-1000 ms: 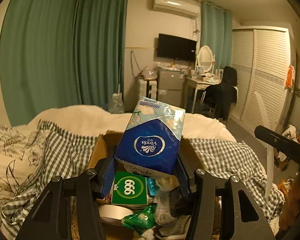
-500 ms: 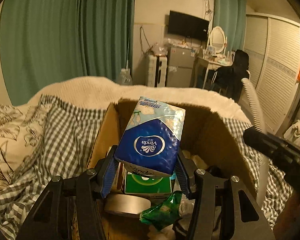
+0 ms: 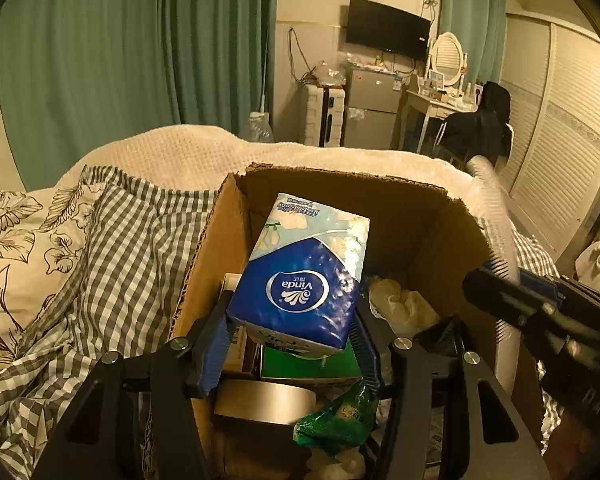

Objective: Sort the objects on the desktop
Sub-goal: 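Lower the tissue pack and comb into the box and open both tools, then withdraw both tools from the box toward the white device and black ring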

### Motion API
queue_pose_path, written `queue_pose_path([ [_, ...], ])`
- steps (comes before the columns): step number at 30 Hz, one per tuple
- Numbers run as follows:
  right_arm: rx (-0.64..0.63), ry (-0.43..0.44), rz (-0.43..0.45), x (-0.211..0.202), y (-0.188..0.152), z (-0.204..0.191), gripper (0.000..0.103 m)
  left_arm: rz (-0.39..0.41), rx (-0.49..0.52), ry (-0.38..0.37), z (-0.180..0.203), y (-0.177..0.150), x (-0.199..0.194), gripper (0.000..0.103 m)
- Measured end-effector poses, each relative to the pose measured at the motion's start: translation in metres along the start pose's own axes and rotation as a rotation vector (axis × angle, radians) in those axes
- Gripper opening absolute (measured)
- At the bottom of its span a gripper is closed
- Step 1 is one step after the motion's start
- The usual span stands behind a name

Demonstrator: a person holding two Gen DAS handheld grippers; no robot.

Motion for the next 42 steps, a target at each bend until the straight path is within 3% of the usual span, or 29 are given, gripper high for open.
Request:
queue_pose_path([
  [1, -0.005, -0.004, -0.004, 0.002, 0.001, -0.003, 0.040, -0.004, -0.006, 0.000, -0.001, -0.001, 0.000, 0.060],
  [2, -0.008, -0.002, 0.005, 0.000, 0.001, -0.004, 0.063, -0.006, -0.017, -0.003, -0.003, -0.001, 0.000, 0.061],
  [3, -0.009, 0.004, 0.020, -0.003, 0.002, -0.005, 0.076, -0.006, -0.024, -0.005, -0.004, -0.001, 0.000, 0.066],
  [4, -0.016, 0.006, 0.043, -0.008, 0.003, -0.006, 0.079, -0.004, -0.035, 0.000, -0.007, -0.001, -0.001, 0.072],
  [13, 0.012, -0.023, 0.139, -0.054, 0.021, 0.002, 0.081, 0.088, -0.073, 0.007, -0.007, 0.015, -0.037, 0.078],
  [19, 0.019, -0.024, 0.221, -0.097, 0.037, 0.004, 0.093, 0.127, -0.065, 0.026, 0.003, 0.025, -0.058, 0.081],
  [22, 0.024, -0.040, 0.268, -0.121, 0.045, 0.009, 0.102, 0.153, -0.053, 0.028, 0.012, 0.032, -0.071, 0.090],
  [26, 0.034, -0.058, 0.305, -0.152, 0.056, 0.020, 0.103, 0.177, -0.045, 0.037, 0.024, 0.041, -0.088, 0.092],
  [29, 0.047, -0.068, 0.328, -0.175, 0.060, 0.032, 0.103, 0.207, -0.035, 0.035, 0.036, 0.049, -0.105, 0.103],
  [35, 0.068, -0.104, 0.378, -0.214, 0.063, 0.054, 0.103, 0.242, -0.039, 0.031, 0.062, 0.060, -0.137, 0.103],
  [42, -0.046, -0.252, 0.375, -0.236, 0.055, 0.073, 0.103, 0.241, -0.007, 0.002, 0.101, 0.062, -0.155, 0.103],
])
Point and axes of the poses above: each gripper's, at about its wrist camera, not at the fingertips, and x roughly the way its jaws point, z to its right, y to its top, the point moved 9 cm from there along x, roughly the way its jaws point, and after that the axes turned 13 degrees about x, right-handed, at the moved point
